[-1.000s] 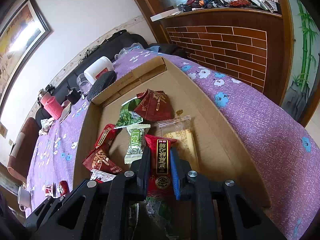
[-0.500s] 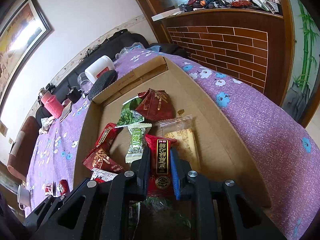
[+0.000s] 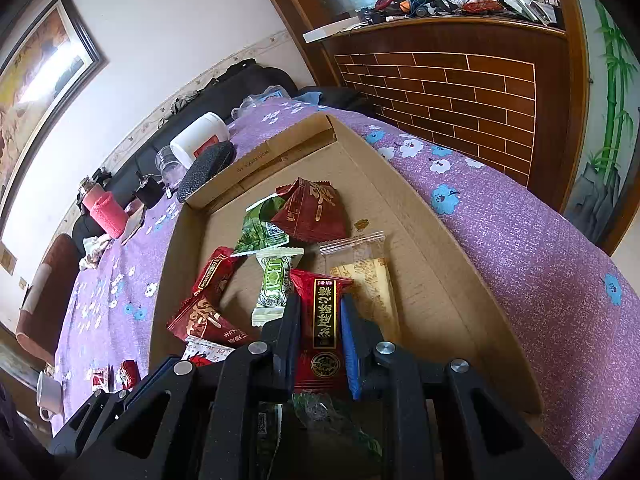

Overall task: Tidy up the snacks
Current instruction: 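Lower both snacks into the tray and open both tools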

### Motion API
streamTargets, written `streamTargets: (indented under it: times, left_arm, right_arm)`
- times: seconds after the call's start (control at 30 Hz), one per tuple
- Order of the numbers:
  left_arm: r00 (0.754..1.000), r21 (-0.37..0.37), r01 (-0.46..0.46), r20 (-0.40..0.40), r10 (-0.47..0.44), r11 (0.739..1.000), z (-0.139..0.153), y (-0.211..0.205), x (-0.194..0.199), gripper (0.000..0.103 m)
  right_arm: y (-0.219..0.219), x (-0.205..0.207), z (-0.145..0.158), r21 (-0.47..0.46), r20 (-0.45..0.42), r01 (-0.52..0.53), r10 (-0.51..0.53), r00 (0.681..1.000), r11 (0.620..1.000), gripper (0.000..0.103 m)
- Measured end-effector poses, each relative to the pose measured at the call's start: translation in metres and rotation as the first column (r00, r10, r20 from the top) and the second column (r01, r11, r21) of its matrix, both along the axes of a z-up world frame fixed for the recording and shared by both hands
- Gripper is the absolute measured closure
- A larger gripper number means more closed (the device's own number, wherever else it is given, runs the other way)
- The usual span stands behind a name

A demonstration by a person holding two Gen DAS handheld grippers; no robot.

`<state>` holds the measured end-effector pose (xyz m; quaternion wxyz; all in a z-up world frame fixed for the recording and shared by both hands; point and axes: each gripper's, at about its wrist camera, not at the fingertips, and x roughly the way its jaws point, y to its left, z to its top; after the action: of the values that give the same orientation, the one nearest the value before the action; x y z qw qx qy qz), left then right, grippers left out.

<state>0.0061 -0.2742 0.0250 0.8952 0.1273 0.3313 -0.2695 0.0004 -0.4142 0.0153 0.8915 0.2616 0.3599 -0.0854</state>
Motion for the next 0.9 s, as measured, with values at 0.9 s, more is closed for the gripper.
streamTargets:
  times: [0.9]
  left_arm:
    - [0.999, -0.014, -0.017, 0.027, 0.017, 1.0, 0.0044, 0.0027, -0.0025, 0.038]
  right_arm:
    - [-0.006, -0.0078, 0.0075, 0.002, 0.044, 0.041, -0.041, 0.998, 0.999, 0.071]
